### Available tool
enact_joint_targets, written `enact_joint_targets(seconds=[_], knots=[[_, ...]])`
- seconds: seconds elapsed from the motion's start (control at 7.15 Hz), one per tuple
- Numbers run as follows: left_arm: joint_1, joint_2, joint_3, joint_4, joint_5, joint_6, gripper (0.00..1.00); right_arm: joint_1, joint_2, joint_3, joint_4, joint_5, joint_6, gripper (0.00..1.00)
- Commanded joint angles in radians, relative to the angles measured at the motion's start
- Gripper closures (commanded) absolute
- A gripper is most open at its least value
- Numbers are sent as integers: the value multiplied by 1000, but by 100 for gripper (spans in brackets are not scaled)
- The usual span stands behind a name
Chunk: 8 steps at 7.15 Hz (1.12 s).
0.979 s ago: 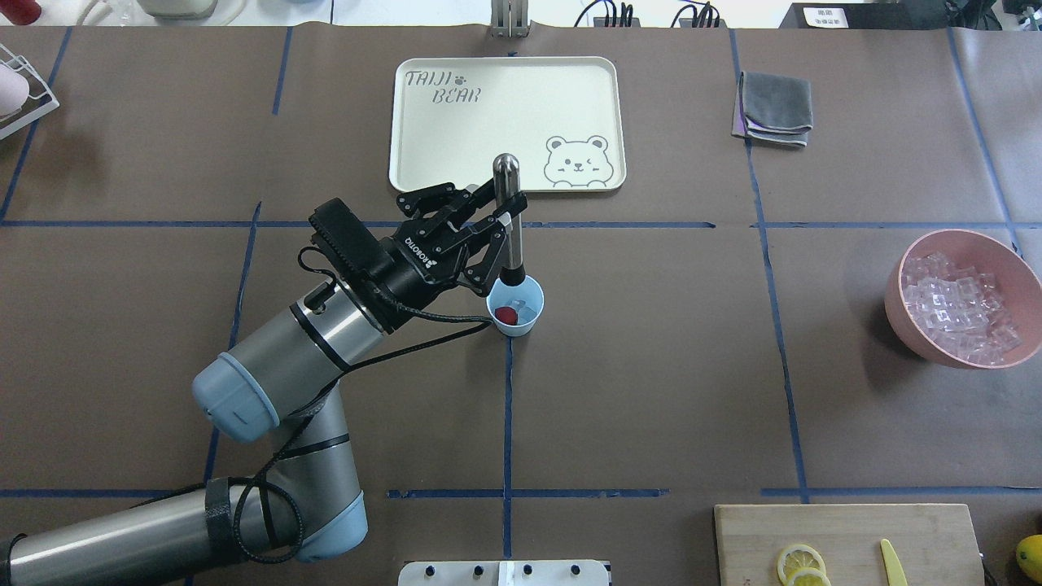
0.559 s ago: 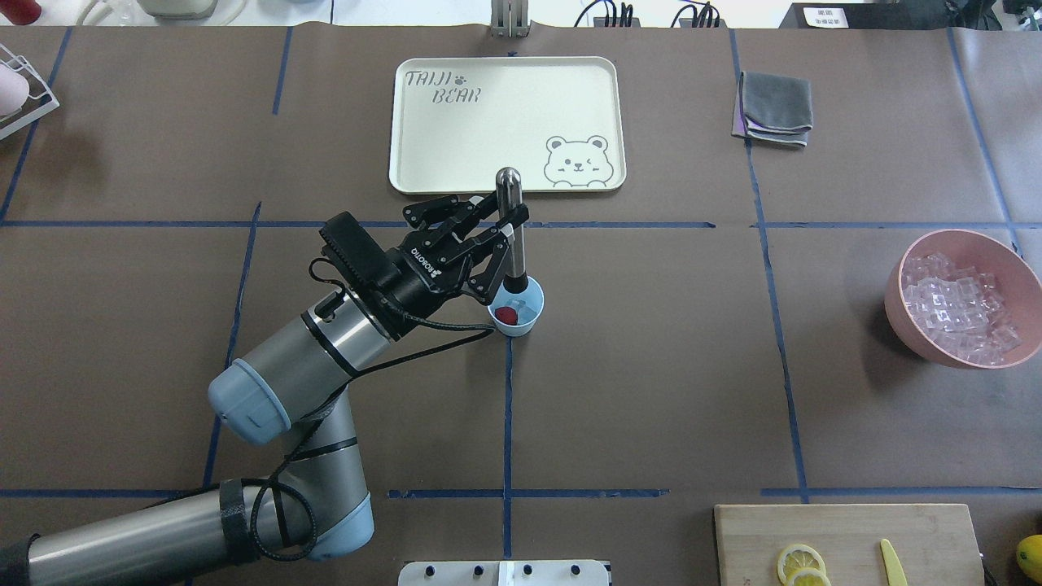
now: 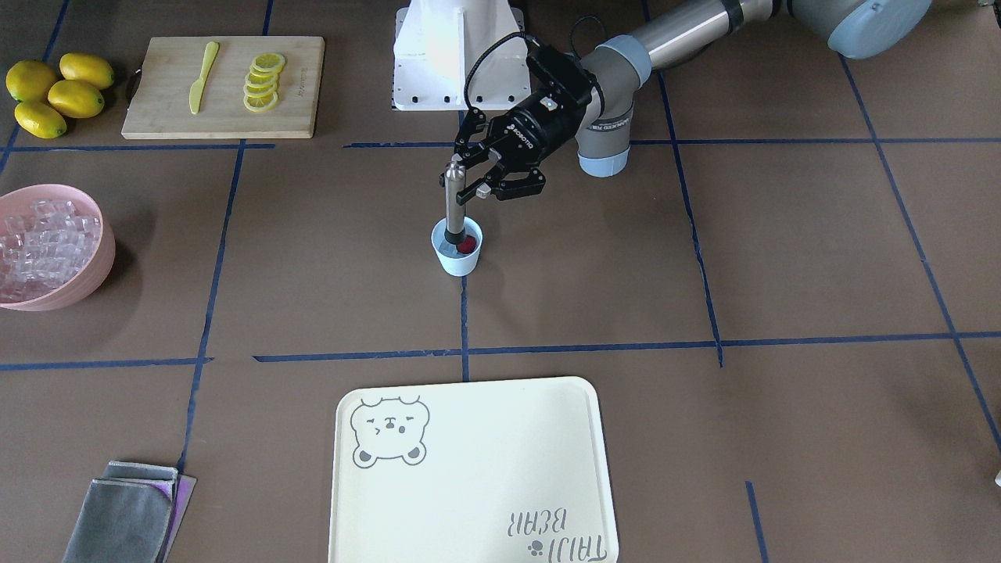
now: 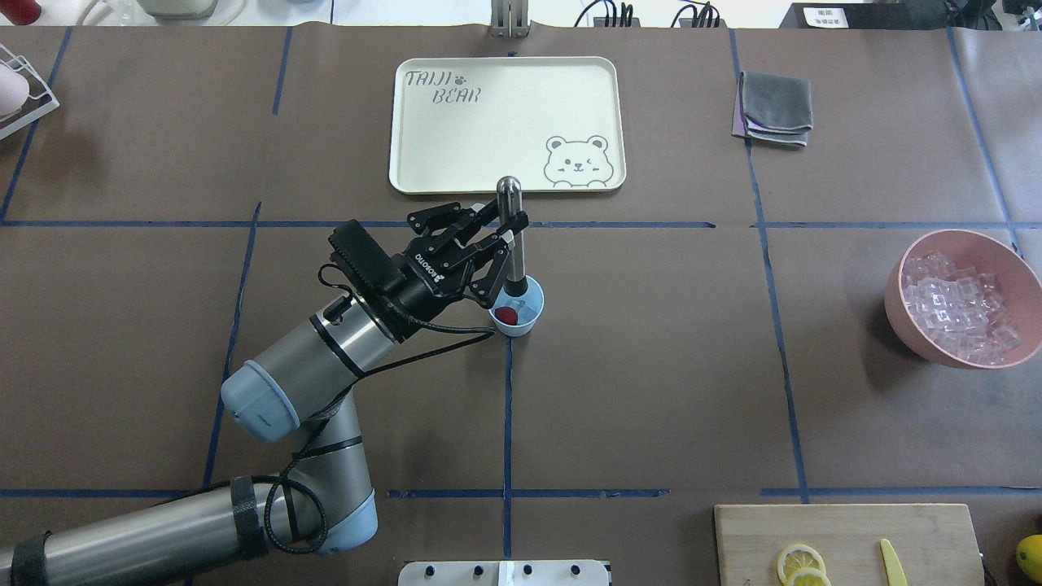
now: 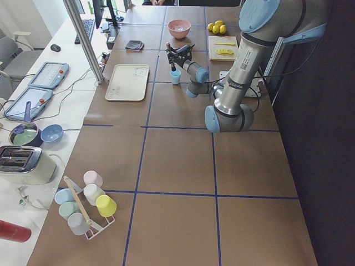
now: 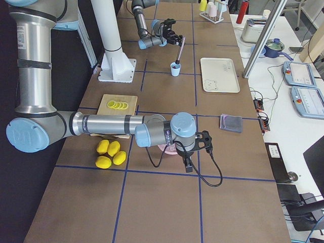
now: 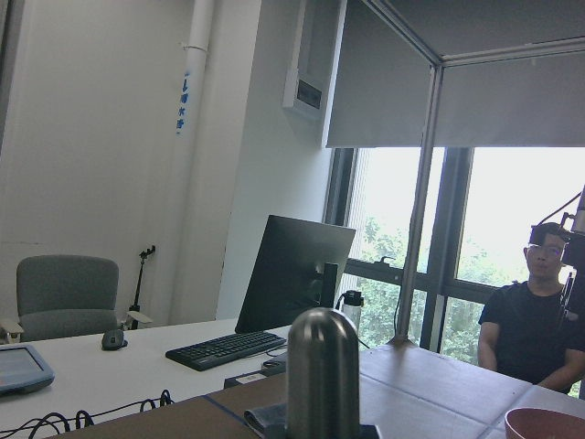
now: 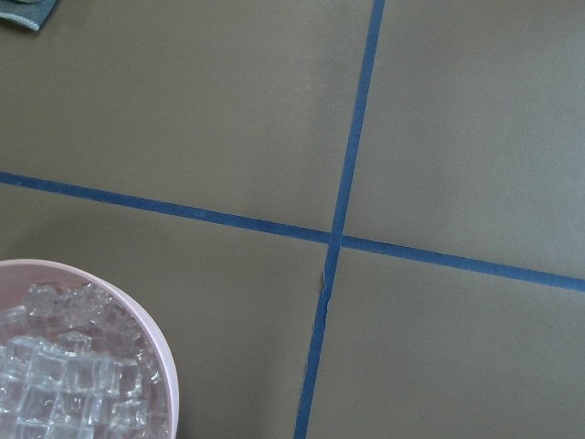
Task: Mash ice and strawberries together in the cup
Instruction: 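Press the pestle down into the cup with the left gripper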
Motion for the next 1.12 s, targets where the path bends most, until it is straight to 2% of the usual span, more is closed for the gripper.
enact_joint_targets(seconds=[0.0, 0.98], knots=[[2, 1, 36, -33, -1, 0, 100, 1, 1, 0, 0, 0, -1, 0], [21, -27, 90, -33, 1, 0, 100, 1, 2, -5, -2, -5, -1, 0]])
